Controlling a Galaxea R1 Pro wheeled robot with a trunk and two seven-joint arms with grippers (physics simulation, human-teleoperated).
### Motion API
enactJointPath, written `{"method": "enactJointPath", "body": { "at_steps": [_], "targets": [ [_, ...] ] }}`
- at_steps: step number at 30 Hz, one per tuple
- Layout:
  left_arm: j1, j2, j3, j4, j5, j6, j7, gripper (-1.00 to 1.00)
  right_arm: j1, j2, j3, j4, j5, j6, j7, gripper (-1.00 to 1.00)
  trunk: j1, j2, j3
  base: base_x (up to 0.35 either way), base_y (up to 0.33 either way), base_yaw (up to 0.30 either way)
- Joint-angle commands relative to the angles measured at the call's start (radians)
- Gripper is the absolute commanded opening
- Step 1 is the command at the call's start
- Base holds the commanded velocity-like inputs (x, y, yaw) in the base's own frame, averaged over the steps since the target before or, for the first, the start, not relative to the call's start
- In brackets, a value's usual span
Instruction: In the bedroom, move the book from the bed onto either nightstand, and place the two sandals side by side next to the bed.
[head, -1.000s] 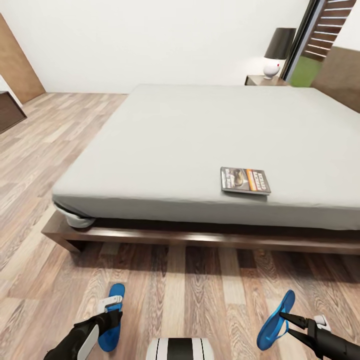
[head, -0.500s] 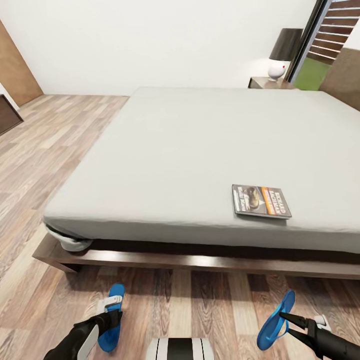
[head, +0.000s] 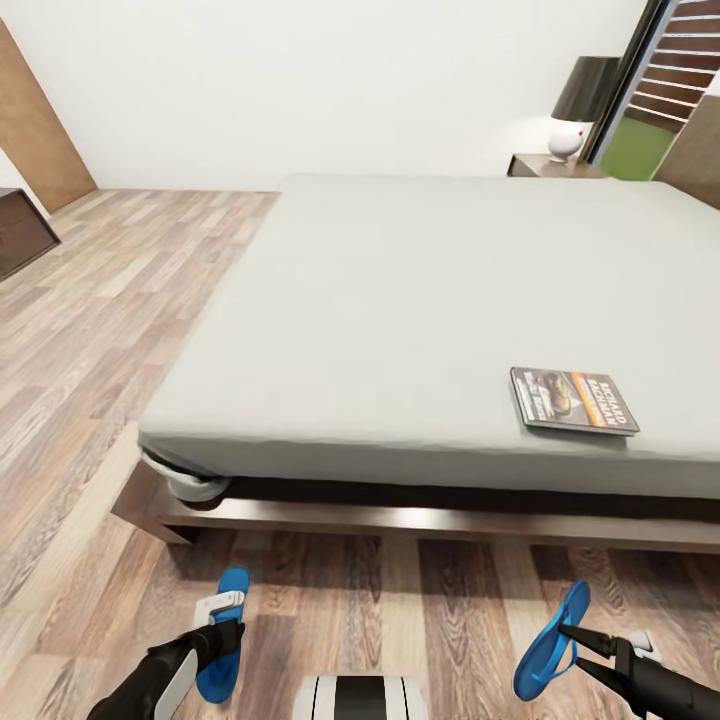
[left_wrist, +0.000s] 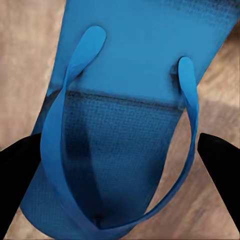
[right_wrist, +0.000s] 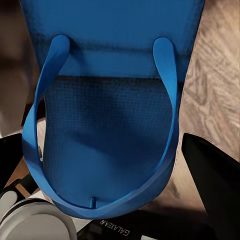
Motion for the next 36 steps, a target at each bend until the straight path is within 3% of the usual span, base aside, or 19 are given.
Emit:
{"method": "enactJointPath", "body": {
  "at_steps": [1, 7, 15, 17, 20, 22, 26, 28, 32, 36],
  "targets": [
    [0.000, 0.000, 0.005, -0.002, 0.006, 0.007, -0.005, -1.00, -0.001, -0.001, 0.004, 0.000, -0.010, 0.006, 0.000, -1.00, 0.000, 0.000, -0.001, -0.022, 0.183, 0.000],
    [0.000, 0.000, 0.007, -0.002, 0.007, 0.008, -0.004, -1.00, -0.001, -0.001, 0.004, 0.001, -0.010, 0.007, 0.000, -1.00, 0.000, 0.000, -0.001, -0.006, 0.046, 0.000],
    [0.000, 0.000, 0.011, -0.013, 0.007, 0.015, -0.001, -1.00, -0.001, -0.001, 0.005, -0.002, -0.010, 0.007, 0.001, -1.00, 0.003, -0.002, -0.032, 0.000, 0.001, 0.000],
    [-0.006, 0.001, 0.011, -0.040, 0.006, 0.050, -0.001, -1.00, -0.001, -0.001, 0.005, -0.003, -0.010, 0.007, 0.001, -1.00, 0.004, -0.003, -0.039, 0.000, 0.000, 0.000],
    [-0.011, 0.003, 0.010, -0.121, 0.004, 0.184, 0.001, -1.00, -0.001, -0.001, 0.005, -0.003, -0.010, 0.007, 0.000, -1.00, 0.006, -0.003, -0.051, 0.000, 0.000, 0.000],
    [-0.012, 0.026, 0.010, -0.221, 0.003, 0.297, 0.002, -1.00, -0.001, -0.001, 0.006, -0.004, -0.010, 0.007, 0.001, -1.00, 0.006, -0.004, -0.059, 0.000, 0.000, 0.000],
    [-0.018, 0.059, 0.008, -0.274, -0.001, 0.347, 0.002, -1.00, -0.001, -0.001, 0.007, -0.005, -0.010, 0.007, 0.001, -1.00, 0.008, -0.005, -0.074, 0.000, 0.000, 0.000],
    [-0.022, 0.063, 0.007, -0.279, -0.027, 0.351, 0.003, -1.00, -0.001, -0.001, 0.008, -0.007, -0.010, 0.007, 0.001, -1.00, 0.009, -0.005, -0.082, 0.000, 0.000, 0.000],
    [-0.023, 0.060, 0.006, -0.279, -0.129, 0.347, -0.001, -1.00, -0.001, -0.001, 0.007, -0.006, -0.010, 0.007, 0.001, -1.00, 0.011, -0.006, -0.097, 0.000, 0.000, 0.000],
    [-0.024, 0.054, 0.004, -0.279, -0.151, 0.346, -0.002, -1.00, -0.001, -0.001, 0.006, -0.004, -0.010, 0.007, 0.001, -1.00, 0.013, -0.007, -0.113, 0.000, 0.000, 0.000]
  ]
}}
